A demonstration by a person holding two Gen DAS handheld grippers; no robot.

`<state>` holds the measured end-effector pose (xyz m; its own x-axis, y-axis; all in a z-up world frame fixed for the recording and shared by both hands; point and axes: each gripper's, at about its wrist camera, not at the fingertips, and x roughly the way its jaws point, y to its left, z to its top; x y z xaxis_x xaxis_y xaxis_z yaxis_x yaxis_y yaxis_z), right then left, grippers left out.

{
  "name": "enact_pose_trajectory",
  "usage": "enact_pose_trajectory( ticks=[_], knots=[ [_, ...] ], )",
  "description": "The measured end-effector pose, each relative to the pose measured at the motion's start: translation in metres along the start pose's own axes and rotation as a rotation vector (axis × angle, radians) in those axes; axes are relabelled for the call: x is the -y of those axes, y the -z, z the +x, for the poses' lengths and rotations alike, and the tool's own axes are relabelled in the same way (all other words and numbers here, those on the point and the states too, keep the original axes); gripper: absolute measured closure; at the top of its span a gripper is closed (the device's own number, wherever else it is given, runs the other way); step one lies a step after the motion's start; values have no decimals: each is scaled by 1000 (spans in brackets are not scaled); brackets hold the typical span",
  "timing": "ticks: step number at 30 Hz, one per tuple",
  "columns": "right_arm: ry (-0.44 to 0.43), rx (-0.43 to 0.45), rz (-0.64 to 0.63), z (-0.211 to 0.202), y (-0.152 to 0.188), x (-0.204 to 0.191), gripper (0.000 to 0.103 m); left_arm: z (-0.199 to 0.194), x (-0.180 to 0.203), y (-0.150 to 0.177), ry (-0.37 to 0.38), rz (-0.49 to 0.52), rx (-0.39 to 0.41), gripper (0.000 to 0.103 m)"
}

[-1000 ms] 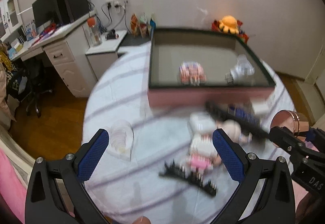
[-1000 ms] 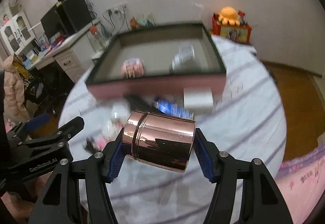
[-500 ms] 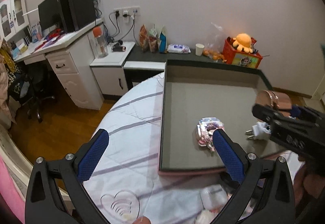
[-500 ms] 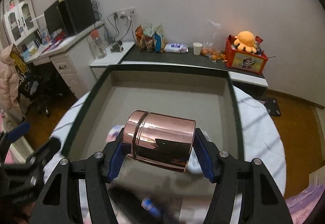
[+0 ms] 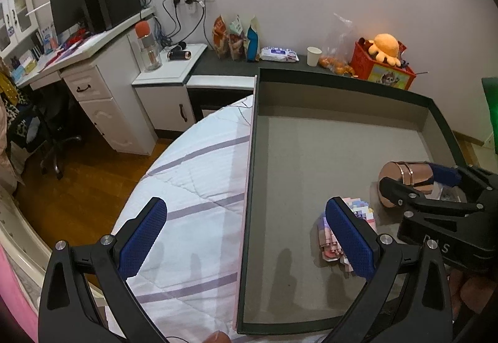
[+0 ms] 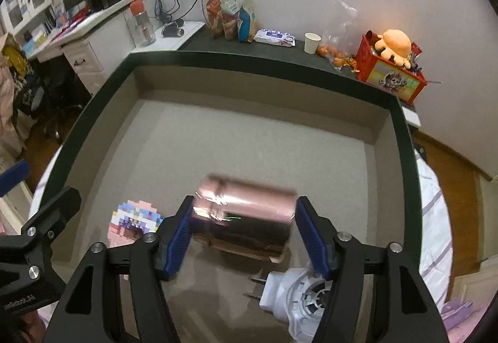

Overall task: Organize rigid objects
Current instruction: 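Carry the rose-gold cylinder into the box and release it with the right gripper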

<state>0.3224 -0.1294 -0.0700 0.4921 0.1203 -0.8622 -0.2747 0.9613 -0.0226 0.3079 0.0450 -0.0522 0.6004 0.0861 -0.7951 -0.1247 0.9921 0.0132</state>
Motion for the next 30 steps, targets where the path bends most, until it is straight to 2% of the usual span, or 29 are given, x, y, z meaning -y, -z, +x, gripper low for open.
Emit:
enact_pose_trajectory(
  ticks=[1, 6, 9, 14, 16, 19, 23, 30],
  knots=[
    [0, 11, 4, -4, 0, -1, 23, -3, 0, 1, -1, 2, 4, 0],
    [-4, 51, 25, -18, 0, 1, 22, -29, -3, 8, -2, -1, 36, 0],
    [-22, 114, 29, -43, 4, 0, 17, -46, -7, 10, -3, -8, 61, 0],
    [-29, 196, 53, -83, 16, 0, 14, -79, -10, 21, -1, -13, 102, 0],
    [-33, 215, 73, -97, 24, 4, 1, -90, -8, 29, 1, -6, 111, 0],
    [-46, 247, 112, -117, 43, 11, 0, -100, -6, 41, 4, 7, 111, 0],
    [-49, 248, 176, -132, 75, 25, 0, -109, -2, 65, 17, 25, 93, 0],
    [-60, 184, 294, -133, 135, 50, 0, -113, 9, 107, 46, 58, 27, 0]
  ],
)
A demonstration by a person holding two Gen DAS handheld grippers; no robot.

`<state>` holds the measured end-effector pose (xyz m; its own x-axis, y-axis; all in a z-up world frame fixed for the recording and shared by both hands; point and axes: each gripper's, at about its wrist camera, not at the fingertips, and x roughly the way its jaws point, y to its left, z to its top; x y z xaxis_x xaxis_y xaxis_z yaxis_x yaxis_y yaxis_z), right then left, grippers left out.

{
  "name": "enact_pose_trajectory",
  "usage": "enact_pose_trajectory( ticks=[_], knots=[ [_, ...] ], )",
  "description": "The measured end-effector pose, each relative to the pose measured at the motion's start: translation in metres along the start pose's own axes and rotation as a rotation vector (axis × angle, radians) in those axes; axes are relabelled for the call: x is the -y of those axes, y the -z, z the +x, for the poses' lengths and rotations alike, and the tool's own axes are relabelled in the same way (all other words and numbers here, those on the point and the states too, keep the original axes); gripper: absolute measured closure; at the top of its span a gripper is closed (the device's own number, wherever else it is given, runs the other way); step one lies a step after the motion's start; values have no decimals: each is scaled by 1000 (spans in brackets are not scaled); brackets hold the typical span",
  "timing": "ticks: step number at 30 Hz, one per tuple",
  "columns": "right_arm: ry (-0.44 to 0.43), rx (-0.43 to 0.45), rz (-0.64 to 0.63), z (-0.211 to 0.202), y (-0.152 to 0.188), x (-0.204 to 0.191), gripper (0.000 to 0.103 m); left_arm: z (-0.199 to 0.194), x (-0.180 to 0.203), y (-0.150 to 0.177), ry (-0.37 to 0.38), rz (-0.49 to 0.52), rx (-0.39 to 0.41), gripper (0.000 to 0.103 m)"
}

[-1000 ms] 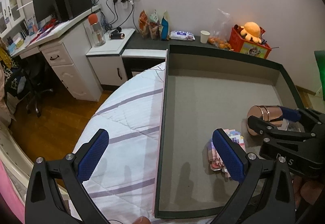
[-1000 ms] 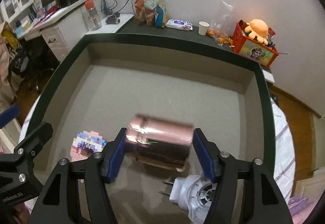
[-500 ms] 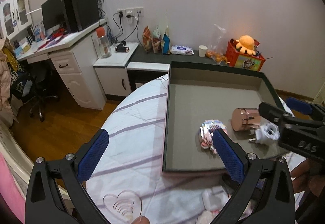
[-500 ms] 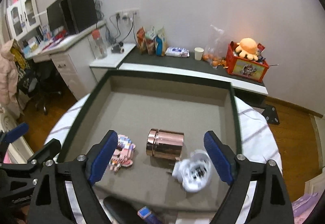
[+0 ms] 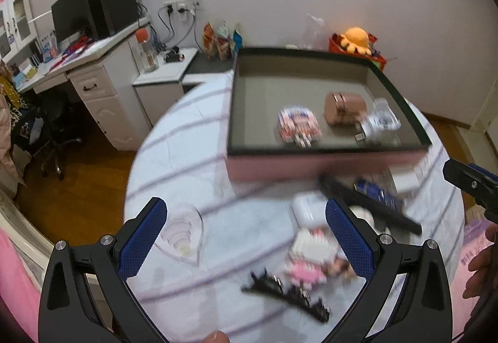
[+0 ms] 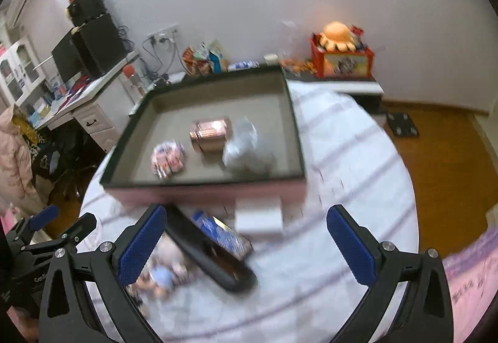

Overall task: Organize rigid objects
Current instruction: 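Carry the rose-gold cylinder into the box and release it with the right gripper, then grasp the black hair clip with the left gripper, then carry the black hair clip into the box and release it with the left gripper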

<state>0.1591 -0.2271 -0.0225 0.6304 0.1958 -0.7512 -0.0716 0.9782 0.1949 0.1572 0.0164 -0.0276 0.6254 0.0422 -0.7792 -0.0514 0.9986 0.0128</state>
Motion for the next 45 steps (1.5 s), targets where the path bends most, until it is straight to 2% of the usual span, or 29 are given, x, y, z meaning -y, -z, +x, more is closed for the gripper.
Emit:
enact_pose_trajectory(
  ticks=[4, 10, 15, 24, 28, 35, 38, 40, 42, 45],
  knots=[
    [1, -20, 31, -6, 21, 10, 0, -5, 11, 19, 20, 28, -21, 0],
    [-11, -16, 23, -15, 34, 8, 0, -10, 18, 41, 51, 39, -42, 0],
    [-16, -19, 9, -20, 45, 5, 0, -3, 20, 64, 62, 36, -90, 0],
    [-4, -33, 18, -23, 58, 6, 0, 29, 15, 86, 47, -17, -144, 0],
    [-3, -34, 11, -24, 59, 4, 0, 32, 8, 87, 22, -34, -141, 2],
    [-13, -50, 7, -18, 61, -1, 0, 25, -4, 92, 24, -42, -125, 23],
    [-22, -52, -4, -18, 62, -6, 0, 26, -4, 91, 26, -39, -112, 40],
    [-25, -50, -8, -19, 62, -8, 0, 27, -10, 85, 29, -56, -108, 65],
    [-24, -47, -9, -21, 62, -8, 0, 27, -19, 82, 41, -74, -115, 78],
    [-21, -46, -4, -22, 62, -7, 0, 28, -24, 83, 43, -66, -124, 80]
  ],
)
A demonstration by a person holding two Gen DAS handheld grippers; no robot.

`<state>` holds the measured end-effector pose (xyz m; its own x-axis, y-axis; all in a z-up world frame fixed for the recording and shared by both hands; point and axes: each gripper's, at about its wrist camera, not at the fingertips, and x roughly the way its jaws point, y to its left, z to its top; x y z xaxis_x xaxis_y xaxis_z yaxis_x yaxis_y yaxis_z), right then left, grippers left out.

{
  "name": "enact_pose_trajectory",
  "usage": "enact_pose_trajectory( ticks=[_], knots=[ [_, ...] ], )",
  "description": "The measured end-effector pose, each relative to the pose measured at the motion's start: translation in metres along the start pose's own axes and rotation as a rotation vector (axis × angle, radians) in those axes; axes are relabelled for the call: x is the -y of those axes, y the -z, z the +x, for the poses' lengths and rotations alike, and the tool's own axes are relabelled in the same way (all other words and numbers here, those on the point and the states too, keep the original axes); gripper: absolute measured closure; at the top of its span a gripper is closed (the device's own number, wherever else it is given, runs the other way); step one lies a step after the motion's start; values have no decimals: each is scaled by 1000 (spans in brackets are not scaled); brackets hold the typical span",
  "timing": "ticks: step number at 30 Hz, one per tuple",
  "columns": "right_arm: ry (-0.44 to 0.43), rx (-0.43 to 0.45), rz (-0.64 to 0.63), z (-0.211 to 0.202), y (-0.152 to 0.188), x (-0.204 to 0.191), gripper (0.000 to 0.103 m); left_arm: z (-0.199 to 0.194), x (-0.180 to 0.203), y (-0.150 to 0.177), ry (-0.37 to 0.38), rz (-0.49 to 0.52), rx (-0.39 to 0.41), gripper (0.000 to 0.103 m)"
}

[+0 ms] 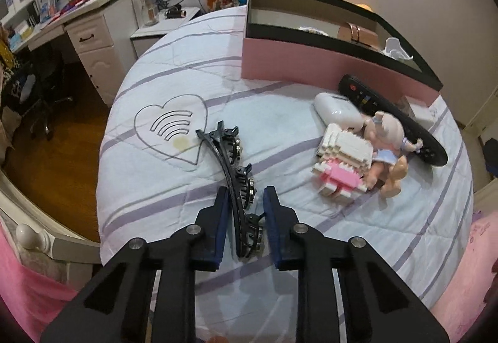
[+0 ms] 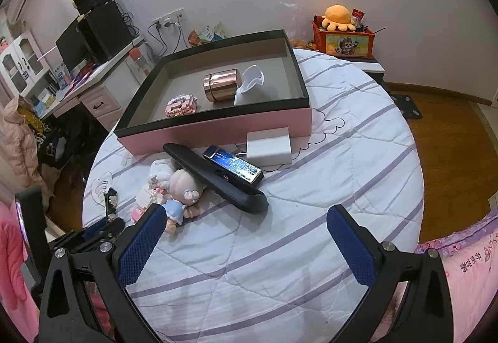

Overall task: Organize rigid objects
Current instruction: 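Carry the black hair clip into the box and release it with the left gripper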

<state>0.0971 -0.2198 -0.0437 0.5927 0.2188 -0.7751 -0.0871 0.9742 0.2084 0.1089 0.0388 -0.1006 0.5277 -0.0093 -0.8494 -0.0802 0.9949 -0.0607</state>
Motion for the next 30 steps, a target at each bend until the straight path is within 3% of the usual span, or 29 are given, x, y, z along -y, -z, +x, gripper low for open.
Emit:
enact_pose_trajectory(
  ticks=[5, 11, 21, 30],
  knots=[
    [-3, -4, 6, 2, 0, -1, 0, 4, 11, -2, -46, 37, 22, 76],
    [-6, -4, 0, 2, 0, -3, 0, 5, 13, -5, -43, 44, 18, 84],
    [-8, 6, 13, 1, -4, 1, 0, -15, 22, -16, -15, 69, 38, 84],
    [-6, 36, 11, 4, -31, 4, 0, -42, 39, -74, 28, 103, 133, 84]
  ],
)
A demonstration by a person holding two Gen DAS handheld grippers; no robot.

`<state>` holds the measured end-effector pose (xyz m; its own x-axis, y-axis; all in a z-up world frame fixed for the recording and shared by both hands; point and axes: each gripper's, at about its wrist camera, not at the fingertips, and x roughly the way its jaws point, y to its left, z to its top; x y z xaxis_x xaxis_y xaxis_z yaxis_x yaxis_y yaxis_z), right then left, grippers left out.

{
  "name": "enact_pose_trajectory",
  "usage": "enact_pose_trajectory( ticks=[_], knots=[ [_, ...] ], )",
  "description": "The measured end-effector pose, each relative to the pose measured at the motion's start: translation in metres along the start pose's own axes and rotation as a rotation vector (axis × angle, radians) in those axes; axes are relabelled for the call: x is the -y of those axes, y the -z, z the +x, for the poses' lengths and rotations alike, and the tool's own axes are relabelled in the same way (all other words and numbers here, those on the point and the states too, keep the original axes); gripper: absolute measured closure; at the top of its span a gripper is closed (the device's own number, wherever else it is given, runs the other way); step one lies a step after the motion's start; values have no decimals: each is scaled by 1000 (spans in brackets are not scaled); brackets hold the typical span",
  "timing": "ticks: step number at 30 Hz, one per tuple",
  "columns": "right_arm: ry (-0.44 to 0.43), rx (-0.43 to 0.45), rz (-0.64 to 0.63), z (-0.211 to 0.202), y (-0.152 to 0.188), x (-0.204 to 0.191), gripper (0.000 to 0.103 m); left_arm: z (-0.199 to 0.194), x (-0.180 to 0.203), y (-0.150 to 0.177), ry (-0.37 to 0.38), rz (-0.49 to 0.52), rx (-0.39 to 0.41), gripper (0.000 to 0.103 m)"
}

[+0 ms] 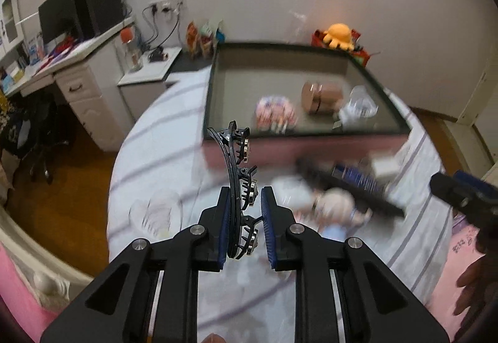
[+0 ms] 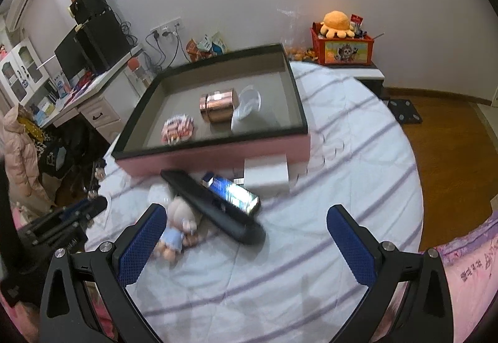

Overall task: Organize rigid objects
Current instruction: 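Carry the black hair clip into the box and release it with the left gripper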

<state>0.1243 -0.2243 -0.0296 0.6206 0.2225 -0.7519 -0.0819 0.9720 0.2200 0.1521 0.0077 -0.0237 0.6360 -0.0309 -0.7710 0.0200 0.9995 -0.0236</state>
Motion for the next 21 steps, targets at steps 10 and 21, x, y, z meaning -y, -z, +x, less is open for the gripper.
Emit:
enact_pose_trajectory(
  ticks=[10, 21],
  knots=[
    [22, 44, -27, 32, -66, 3, 0, 63, 13, -95, 31, 26, 14, 84],
    [29, 9, -9, 80, -98, 19, 0, 160, 25, -158, 14, 52, -79, 84]
  ],
)
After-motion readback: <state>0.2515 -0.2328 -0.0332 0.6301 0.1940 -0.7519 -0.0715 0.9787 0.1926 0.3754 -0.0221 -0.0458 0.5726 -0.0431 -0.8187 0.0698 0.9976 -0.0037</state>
